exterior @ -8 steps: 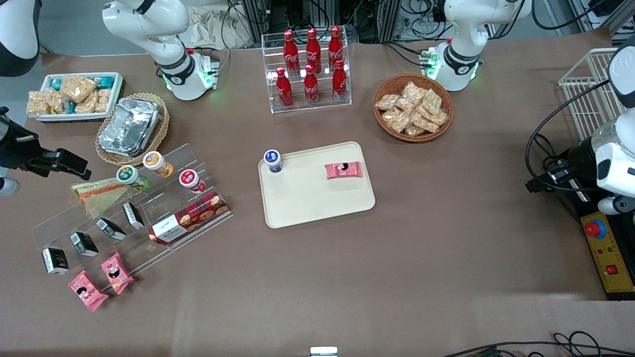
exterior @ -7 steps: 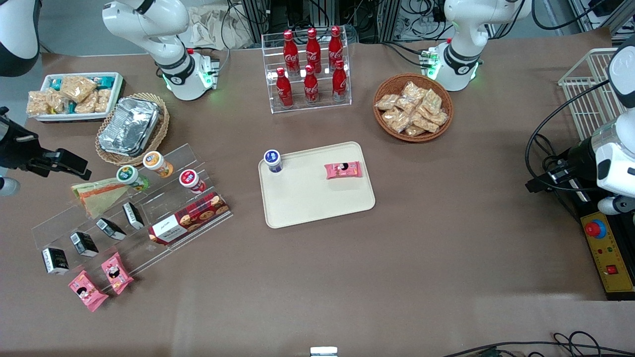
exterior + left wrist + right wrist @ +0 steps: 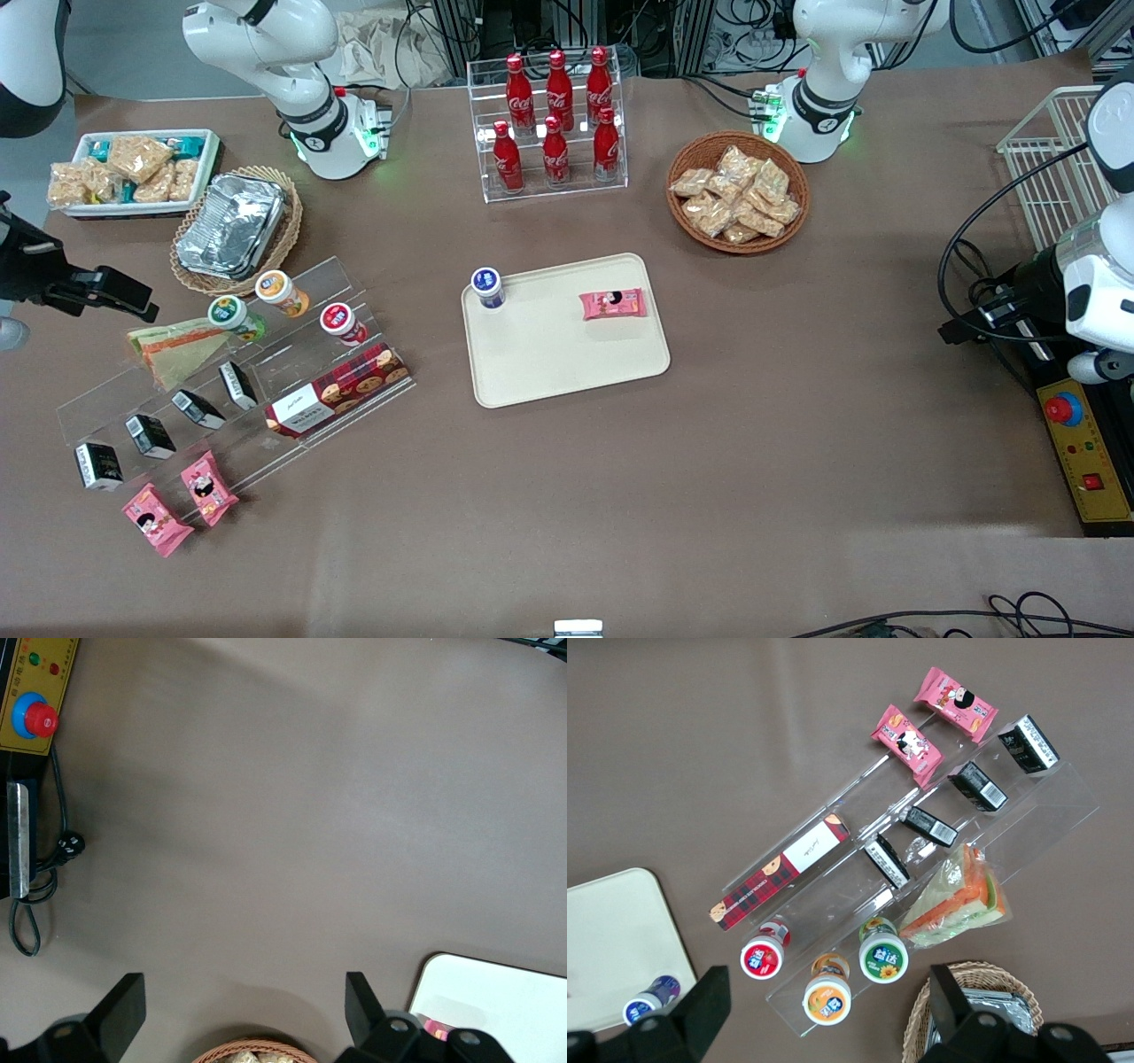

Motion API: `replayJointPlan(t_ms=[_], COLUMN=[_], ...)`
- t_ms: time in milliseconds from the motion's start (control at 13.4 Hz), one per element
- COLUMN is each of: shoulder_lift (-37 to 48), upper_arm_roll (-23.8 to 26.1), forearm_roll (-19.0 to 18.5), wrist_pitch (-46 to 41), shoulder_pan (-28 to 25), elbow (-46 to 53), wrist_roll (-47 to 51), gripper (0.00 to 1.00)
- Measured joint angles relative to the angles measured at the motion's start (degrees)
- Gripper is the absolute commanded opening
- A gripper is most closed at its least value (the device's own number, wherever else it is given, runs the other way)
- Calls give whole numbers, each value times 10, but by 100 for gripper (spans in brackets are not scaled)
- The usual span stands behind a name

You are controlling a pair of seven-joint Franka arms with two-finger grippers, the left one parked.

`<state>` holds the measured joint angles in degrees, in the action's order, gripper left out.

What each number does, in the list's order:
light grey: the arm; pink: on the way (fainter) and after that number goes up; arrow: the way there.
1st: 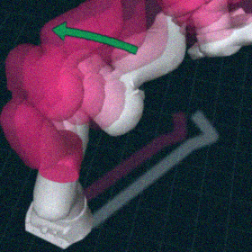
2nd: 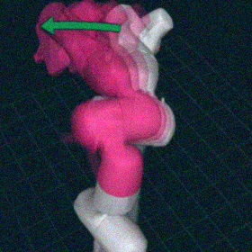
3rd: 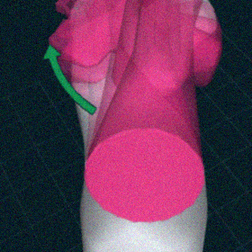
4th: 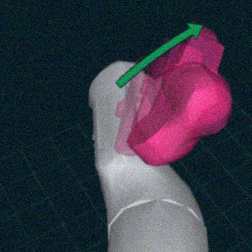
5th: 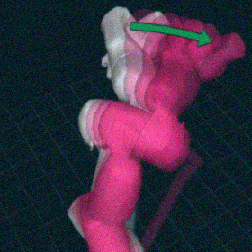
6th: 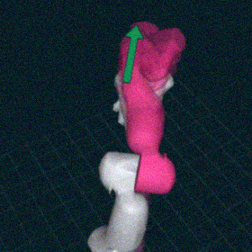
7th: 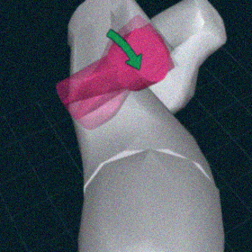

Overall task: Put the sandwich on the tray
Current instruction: 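Move the right gripper toward the acrylic rack holding the wrapped sandwich, then lower the open right gripper over the plastic-wrapped orange sandwich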

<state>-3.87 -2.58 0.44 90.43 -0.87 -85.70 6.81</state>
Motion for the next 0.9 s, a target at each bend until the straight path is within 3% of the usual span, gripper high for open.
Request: replayJointPlan(t_ms=[374,898], shoulder_lift=[0,-29], upper_arm_roll=[-28,-42], forearm_roll=[-2,-2], wrist_pitch=[19,32], shoulder_pan=[10,14], elbow=[0,-1], wrist_roll=[12,286], gripper=[100,100])
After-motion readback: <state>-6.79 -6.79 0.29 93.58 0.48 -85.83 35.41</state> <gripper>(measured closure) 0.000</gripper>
